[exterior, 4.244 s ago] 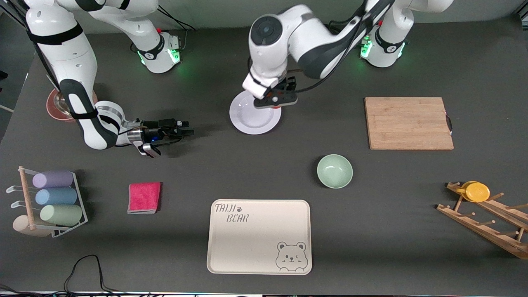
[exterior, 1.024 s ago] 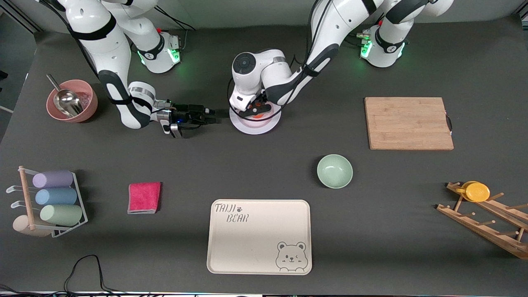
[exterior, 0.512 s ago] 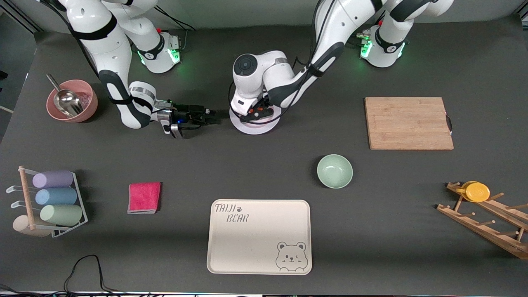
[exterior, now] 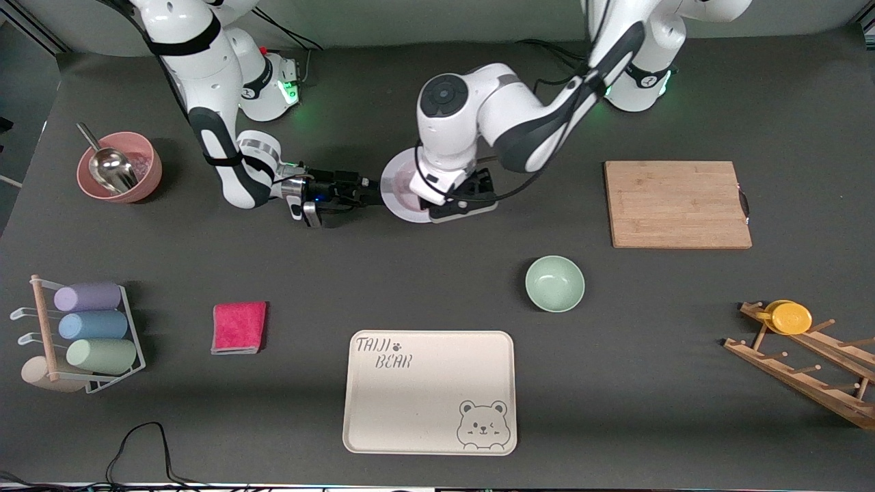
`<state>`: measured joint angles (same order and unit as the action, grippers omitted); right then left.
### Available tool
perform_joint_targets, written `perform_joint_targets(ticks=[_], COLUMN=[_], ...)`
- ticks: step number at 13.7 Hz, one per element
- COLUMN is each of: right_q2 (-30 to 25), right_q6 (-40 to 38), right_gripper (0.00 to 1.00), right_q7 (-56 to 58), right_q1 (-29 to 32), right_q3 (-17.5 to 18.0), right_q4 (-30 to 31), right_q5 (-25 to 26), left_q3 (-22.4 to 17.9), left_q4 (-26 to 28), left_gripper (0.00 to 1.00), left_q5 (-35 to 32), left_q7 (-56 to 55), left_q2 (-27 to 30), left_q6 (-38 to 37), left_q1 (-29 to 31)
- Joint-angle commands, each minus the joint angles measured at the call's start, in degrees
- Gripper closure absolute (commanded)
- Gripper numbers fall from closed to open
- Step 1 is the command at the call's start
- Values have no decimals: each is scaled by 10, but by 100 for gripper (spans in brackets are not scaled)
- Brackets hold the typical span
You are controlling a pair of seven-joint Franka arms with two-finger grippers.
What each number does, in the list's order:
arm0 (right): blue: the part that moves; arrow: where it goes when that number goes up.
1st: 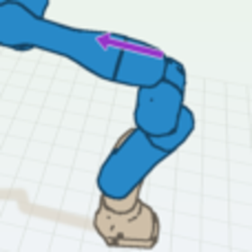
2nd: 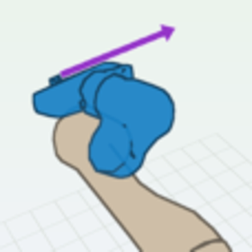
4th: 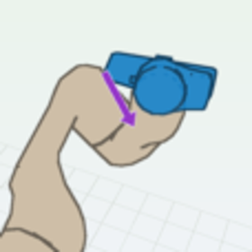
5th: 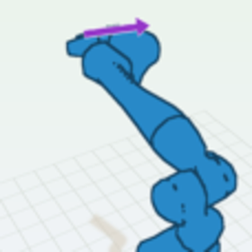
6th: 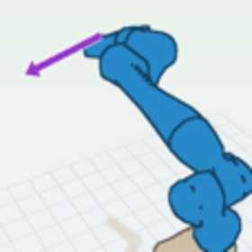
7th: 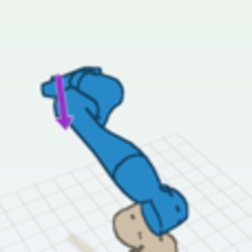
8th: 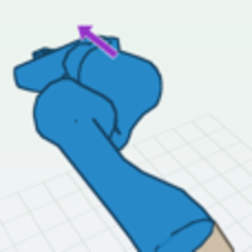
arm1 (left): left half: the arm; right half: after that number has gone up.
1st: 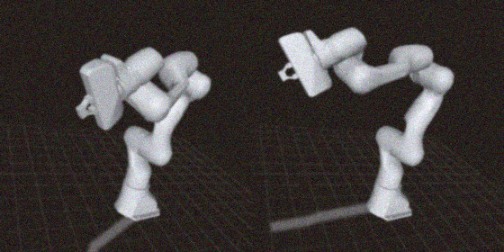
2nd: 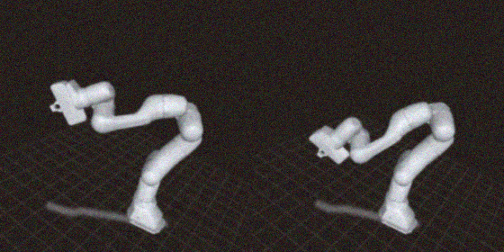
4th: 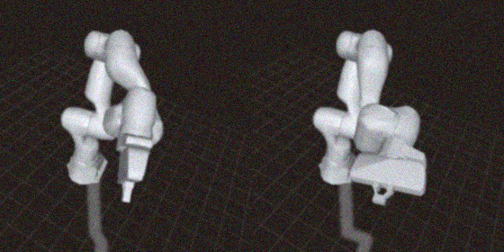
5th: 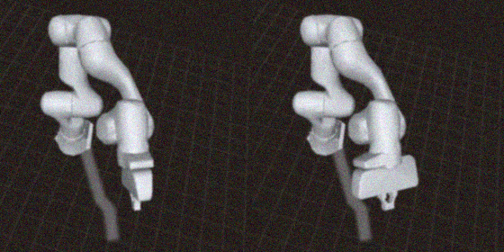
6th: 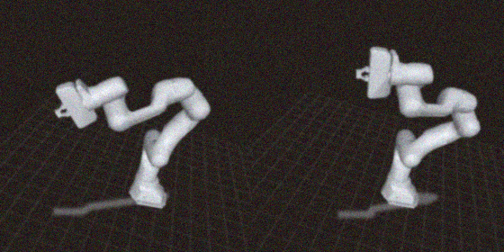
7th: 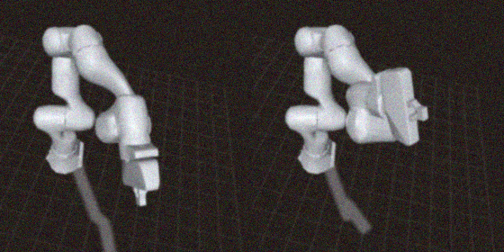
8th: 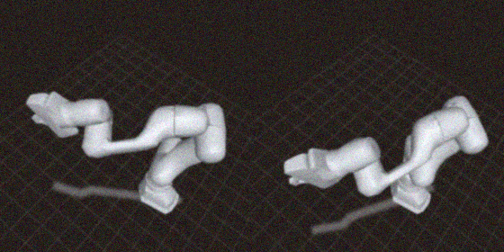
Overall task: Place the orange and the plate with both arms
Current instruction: 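Lower the orange onto the plate while the right gripper grasps the rim, then open the left gripper and withdraw it toward the cutting board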
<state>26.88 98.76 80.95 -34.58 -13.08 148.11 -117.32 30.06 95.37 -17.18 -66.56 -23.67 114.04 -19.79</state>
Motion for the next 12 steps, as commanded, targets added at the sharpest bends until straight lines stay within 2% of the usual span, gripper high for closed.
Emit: perform_joint_targets(ticks=[1,5,8,11,12], right_q2=[26,33,34,40,43], right_q6=[0,5,7,7,6], right_gripper=[0,0,0,0,7], right_q7=[52,92,92,94,97], right_q1=[-9,-12,-22,-38,-40], right_q3=[-4,-4,-4,-4,-4], right_q4=[-16,-18,-17,-17,-17], right_q5=[-19,-18,-25,-47,-50], left_q3=[3,-1,-2,-3,-3], left_q4=[13,14,13,13,13], left_gripper=[0,0,0,0,0], left_q5=[4,7,68,80,80], left_q7=[97,241,354,370,370], left_q2=[69,130,174,188,191], left_q6=[-53,-100,-129,-139,-145], left_q1=[56,147,239,278,288])
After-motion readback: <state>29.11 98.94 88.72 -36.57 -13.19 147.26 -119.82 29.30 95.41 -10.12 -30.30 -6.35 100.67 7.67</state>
